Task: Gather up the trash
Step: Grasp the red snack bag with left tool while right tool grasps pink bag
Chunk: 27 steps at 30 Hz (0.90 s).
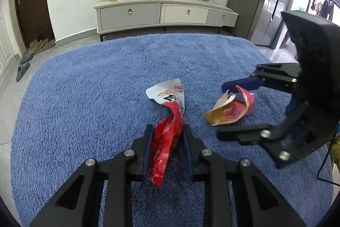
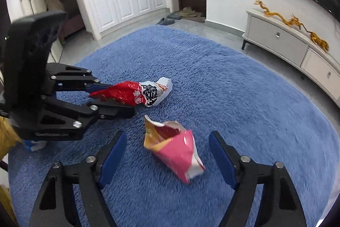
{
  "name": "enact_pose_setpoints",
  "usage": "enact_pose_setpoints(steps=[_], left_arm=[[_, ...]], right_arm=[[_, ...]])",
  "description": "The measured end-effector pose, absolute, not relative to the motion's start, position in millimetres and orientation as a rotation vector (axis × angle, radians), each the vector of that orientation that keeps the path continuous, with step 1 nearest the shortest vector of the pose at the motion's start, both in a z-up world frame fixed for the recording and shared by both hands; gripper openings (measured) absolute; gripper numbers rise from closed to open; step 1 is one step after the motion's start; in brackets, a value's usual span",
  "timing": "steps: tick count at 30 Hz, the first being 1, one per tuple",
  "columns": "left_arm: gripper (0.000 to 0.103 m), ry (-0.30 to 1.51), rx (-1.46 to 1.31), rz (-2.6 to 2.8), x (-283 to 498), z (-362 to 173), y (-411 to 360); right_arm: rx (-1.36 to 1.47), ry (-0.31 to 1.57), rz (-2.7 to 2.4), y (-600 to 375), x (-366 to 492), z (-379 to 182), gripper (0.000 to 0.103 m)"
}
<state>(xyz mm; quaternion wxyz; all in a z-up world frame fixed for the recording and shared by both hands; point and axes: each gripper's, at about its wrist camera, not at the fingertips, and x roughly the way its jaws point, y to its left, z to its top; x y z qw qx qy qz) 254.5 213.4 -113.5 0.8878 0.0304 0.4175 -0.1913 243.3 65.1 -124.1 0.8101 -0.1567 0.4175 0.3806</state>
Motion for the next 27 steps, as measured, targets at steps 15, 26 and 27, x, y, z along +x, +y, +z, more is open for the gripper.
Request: enact_pose_setpoints(steps=[15,26,27], left_arm=[[0.022,0.767,0.088,-0.379,198,-87,213],[0.022,0.672,0.132,-0.422,103,-37,175],[0.022,0.666,0.135,-0.433,96,-34,169]], right_arm=[[-0.242,0.831,0.735,30,180,-98,0.038],[-0.121,0.776,0.602,-29,69,-58,0.038],[-0.104,0.769,0.589,-36,57,-54,0.038]])
